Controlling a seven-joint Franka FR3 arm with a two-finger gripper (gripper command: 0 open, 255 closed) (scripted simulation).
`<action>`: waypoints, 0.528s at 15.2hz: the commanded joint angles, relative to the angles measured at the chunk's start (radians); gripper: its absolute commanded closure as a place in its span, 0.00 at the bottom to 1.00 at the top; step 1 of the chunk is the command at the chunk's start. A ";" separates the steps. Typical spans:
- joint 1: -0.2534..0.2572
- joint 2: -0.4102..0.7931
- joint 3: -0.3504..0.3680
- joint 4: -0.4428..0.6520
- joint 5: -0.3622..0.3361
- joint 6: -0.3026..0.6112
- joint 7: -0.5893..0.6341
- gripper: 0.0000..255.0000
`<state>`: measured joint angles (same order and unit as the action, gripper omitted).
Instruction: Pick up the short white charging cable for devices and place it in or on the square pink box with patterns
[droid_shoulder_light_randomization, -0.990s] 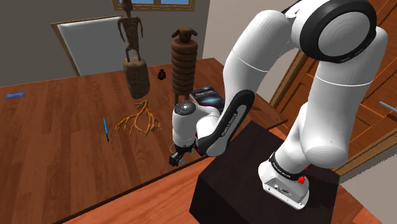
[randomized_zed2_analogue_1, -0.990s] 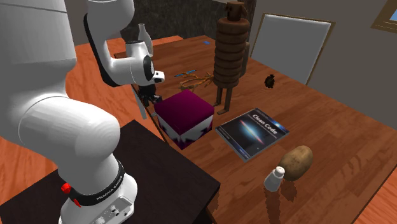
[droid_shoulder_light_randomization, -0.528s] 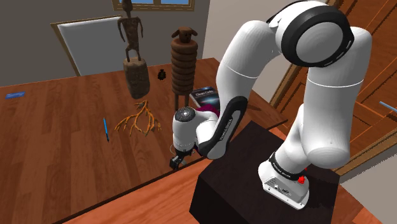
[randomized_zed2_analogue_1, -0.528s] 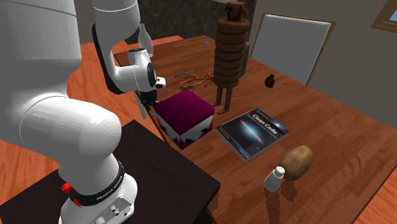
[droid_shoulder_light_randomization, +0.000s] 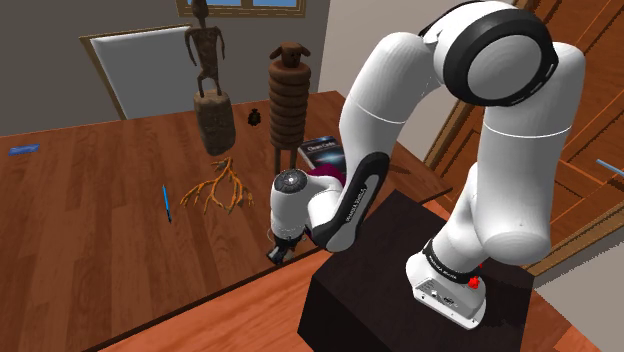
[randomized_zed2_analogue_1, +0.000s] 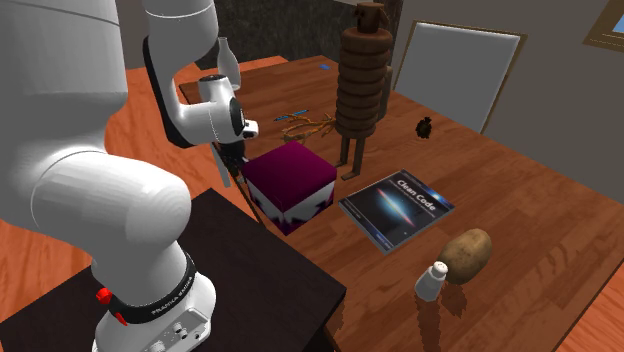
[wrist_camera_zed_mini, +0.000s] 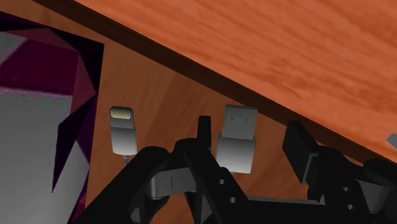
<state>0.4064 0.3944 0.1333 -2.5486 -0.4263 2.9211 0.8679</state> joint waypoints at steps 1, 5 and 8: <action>-0.004 0.005 -0.007 -0.001 0.001 -0.007 0.001 1.00; 0.011 0.014 -0.020 -0.006 -0.010 0.007 0.016 1.00; -0.004 0.006 -0.008 -0.001 0.000 -0.006 0.001 1.00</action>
<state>0.4091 0.3865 0.1323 -2.5555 -0.4293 2.9308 0.8721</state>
